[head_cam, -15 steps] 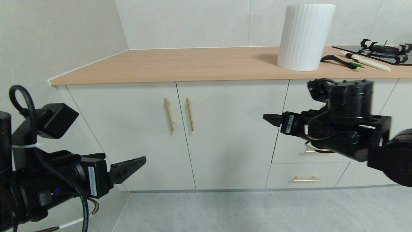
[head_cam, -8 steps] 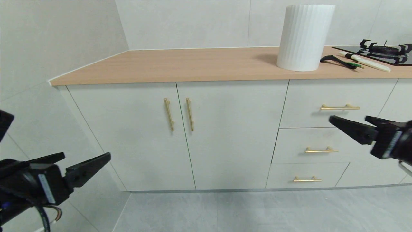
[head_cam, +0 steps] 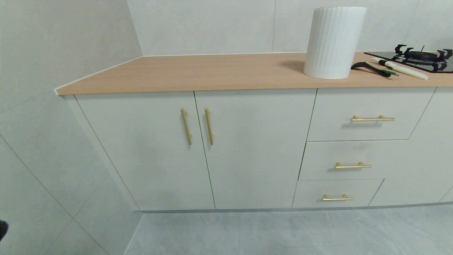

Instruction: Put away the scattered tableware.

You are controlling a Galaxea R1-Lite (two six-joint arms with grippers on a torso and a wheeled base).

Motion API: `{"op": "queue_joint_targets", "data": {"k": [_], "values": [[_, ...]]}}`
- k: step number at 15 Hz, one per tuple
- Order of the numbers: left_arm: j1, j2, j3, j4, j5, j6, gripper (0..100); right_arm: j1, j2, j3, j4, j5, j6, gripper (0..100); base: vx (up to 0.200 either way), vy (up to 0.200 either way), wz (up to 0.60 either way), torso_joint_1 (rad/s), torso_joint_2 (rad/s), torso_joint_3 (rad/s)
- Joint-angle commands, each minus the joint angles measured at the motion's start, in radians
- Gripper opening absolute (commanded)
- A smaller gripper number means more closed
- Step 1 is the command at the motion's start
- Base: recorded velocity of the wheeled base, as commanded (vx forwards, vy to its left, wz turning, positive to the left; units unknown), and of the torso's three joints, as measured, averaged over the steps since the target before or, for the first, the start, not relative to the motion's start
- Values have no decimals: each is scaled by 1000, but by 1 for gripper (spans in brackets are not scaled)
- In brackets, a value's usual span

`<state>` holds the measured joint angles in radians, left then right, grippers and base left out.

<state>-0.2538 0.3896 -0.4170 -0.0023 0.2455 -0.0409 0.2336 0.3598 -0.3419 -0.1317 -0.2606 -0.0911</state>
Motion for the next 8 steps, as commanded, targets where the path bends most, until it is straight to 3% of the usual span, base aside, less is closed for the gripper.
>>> {"op": "queue_joint_targets", "data": {"k": [1, 3, 4, 5, 6, 8], "values": [[102, -238, 6, 73, -42, 7, 100, -111, -263, 18, 101, 8, -27, 100, 0, 0, 0, 0, 0, 0], [137, -293, 7, 97, -75, 9, 100, -119, -260, 18, 86, -3, -21, 100, 0, 0, 0, 0, 0, 0], [143, -293, 17, 97, -57, 3, 100, -119, -260, 21, 72, -8, -21, 100, 0, 0, 0, 0, 0, 0], [176, -294, 30, 97, -17, 1, 100, -165, -269, 23, 75, -12, -22, 100, 0, 0, 0, 0, 0, 0], [231, -330, 41, 102, -17, 4, 100, -226, -308, 24, 93, 8, -24, 100, 0, 0, 0, 0, 0, 0], [258, -388, 106, 108, -54, 27, 100, -246, -332, 54, 138, 31, -21, 100, 0, 0, 0, 0, 0, 0]]}}
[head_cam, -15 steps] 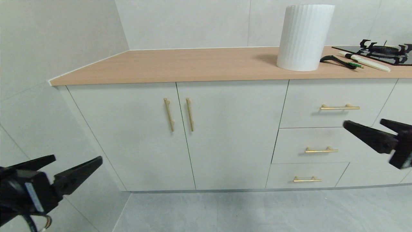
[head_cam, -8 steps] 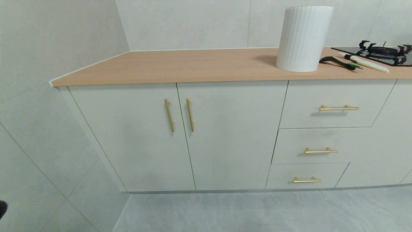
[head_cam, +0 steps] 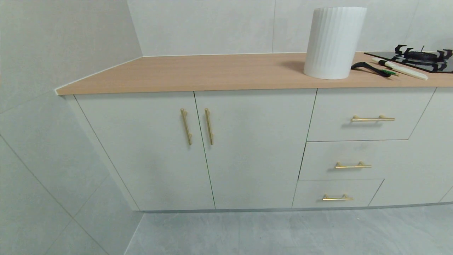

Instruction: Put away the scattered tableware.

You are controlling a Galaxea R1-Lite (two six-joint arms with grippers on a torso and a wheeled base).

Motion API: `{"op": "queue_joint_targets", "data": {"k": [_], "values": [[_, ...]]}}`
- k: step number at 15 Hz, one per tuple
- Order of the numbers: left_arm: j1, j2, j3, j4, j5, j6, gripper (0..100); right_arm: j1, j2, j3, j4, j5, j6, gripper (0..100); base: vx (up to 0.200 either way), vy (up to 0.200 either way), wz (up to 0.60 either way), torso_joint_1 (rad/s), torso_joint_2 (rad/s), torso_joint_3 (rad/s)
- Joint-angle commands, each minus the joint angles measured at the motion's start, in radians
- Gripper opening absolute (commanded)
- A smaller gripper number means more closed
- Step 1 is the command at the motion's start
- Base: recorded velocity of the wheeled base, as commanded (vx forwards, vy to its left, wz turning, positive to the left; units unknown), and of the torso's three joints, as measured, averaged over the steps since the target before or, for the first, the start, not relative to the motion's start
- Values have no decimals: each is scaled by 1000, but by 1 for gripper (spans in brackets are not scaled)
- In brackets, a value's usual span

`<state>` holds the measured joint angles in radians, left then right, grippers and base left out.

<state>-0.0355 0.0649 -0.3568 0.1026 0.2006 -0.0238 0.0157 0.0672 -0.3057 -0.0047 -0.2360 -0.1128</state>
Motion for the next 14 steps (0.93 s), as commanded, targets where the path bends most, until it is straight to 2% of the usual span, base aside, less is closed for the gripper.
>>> {"op": "queue_joint_targets", "data": {"k": [1, 2, 3, 5, 7, 8, 10, 13, 14], "values": [[40, -63, 73, 3, 3, -1, 100, -25, -50, 48, 12, 10, 1, 100, 0, 0, 0, 0, 0, 0], [40, -63, 91, 3, 2, -7, 100, -20, -66, 74, 11, 15, 1, 100, 0, 0, 0, 0, 0, 0], [40, -63, 173, -1, -32, -8, 100, -17, -67, 191, 8, 20, 4, 100, 0, 0, 0, 0, 0, 0], [40, -63, 237, -3, -92, -8, 100, -17, -67, 290, -63, 43, 15, 100, 0, 0, 0, 0, 0, 0], [40, -65, 306, -27, -173, 30, 100, -17, -67, 304, -46, 144, 53, 100, 0, 0, 0, 0, 0, 0], [40, -65, 315, -55, -210, 42, 100, -17, -67, 304, -44, 182, 67, 100, 0, 0, 0, 0, 0, 0], [40, -65, 315, -61, -271, 41, 100, -17, -67, 306, 2, 259, 73, 100, 0, 0, 0, 0, 0, 0], [39, -63, 314, -63, -325, 39, 100, -16, -67, 304, 5, 274, 73, 100, 0, 0, 0, 0, 0, 0], [39, -63, 314, -63, -322, 25, 100, -16, -67, 304, 5, 274, 73, 100, 0, 0, 0, 0, 0, 0]]}}
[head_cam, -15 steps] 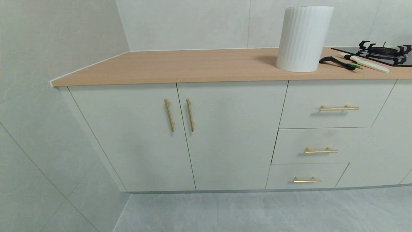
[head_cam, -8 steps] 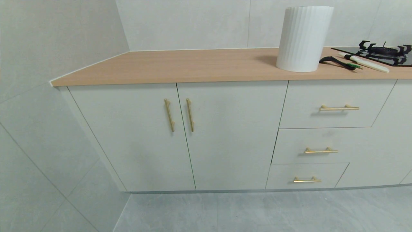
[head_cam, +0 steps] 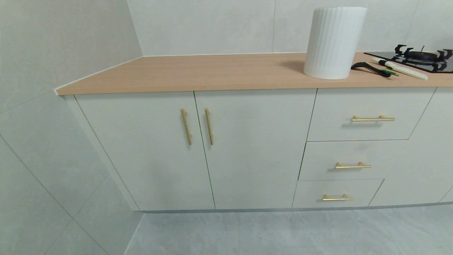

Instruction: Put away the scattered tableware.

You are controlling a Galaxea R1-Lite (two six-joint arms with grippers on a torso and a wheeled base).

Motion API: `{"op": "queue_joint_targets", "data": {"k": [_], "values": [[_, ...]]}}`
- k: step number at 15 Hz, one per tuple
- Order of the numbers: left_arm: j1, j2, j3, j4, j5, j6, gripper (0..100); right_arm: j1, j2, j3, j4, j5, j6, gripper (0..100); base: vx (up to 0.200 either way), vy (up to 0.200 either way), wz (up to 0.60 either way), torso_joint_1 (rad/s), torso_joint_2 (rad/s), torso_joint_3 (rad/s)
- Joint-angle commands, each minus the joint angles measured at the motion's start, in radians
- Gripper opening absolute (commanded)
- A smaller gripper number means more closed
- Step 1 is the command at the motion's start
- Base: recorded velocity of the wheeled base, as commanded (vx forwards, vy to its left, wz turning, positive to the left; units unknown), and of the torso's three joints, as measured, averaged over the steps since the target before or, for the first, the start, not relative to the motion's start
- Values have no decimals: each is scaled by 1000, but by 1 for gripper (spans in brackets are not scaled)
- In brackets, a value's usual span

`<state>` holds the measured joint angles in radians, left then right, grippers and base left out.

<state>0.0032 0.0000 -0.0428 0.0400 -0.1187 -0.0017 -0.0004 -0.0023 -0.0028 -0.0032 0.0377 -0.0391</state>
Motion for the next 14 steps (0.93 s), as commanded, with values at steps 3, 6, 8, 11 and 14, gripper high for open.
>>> {"op": "queue_joint_targets", "data": {"k": [3, 6, 8, 11, 14], "values": [[0, 2, 0, -2, 90, -87, 100, 0, 2, 1, 2, 1, 1, 100, 0, 0, 0, 0, 0, 0], [0, 0, 34, -69, 157, 32, 100, 0, 2, 3, 2, 1, -1, 100, 0, 0, 0, 0, 0, 0], [0, 0, 43, -28, 146, 48, 100, 0, 2, 3, 2, 2, -2, 100, 0, 0, 0, 0, 0, 0], [0, 0, 43, -32, 125, 86, 100, 0, 2, 1, 2, 2, -1, 100, 0, 0, 0, 0, 0, 0], [0, 0, 43, -32, 125, 74, 100, 0, 2, 1, 2, 2, -1, 100, 0, 0, 0, 0, 0, 0]]}}
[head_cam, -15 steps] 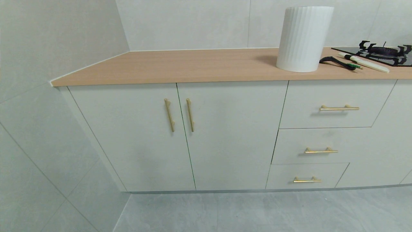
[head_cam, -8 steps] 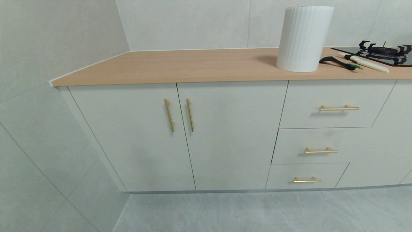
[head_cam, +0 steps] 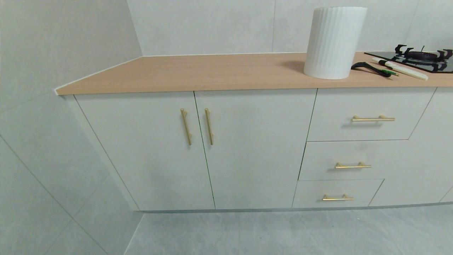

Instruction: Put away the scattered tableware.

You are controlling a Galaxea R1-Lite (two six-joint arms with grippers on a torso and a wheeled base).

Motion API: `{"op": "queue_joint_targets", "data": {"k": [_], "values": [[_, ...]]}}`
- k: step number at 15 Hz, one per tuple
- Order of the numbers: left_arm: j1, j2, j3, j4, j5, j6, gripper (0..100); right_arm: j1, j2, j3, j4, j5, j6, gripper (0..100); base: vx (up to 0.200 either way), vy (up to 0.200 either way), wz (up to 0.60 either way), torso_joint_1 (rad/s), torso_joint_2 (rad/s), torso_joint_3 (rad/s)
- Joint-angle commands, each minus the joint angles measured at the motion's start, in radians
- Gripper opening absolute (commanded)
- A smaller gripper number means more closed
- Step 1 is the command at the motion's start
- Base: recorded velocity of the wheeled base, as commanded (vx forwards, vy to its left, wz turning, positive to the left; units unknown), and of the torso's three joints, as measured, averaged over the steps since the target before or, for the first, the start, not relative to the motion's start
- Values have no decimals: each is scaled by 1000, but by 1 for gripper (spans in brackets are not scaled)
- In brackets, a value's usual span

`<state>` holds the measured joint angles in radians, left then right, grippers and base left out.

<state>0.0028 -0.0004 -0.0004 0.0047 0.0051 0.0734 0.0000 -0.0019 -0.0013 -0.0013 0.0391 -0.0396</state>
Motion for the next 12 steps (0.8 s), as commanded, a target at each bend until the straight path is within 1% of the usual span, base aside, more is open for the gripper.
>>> {"op": "queue_joint_targets", "data": {"k": [1, 2, 3, 4, 8, 12], "values": [[0, 0, 0, 1, 1, -17, 100, 0, 2, 0, 0, -1, 0, 100, 0, 0, 0, 0, 0, 0], [0, 0, 0, 1, 1, -34, 100, 0, 2, 0, 0, -1, 1, 100, 0, 0, 0, 0, 0, 0], [0, 0, 0, 0, 1, -58, 100, 0, 2, 1, 0, -1, 3, 100, 0, 0, 0, 0, 0, 0], [-1, 2, 0, 0, 1, -69, 100, 0, 2, 0, 0, -1, 3, 100, 0, 0, 0, 0, 0, 0], [-3, 2, 0, 0, -1, -66, 100, 0, 2, 0, 0, -1, 3, 100, 0, 0, 0, 0, 0, 0], [-3, 2, 0, 0, -1, -66, 100, 0, 2, 1, 0, -1, 6, 100, 0, -200, 0, 5, 6, 5]]}}
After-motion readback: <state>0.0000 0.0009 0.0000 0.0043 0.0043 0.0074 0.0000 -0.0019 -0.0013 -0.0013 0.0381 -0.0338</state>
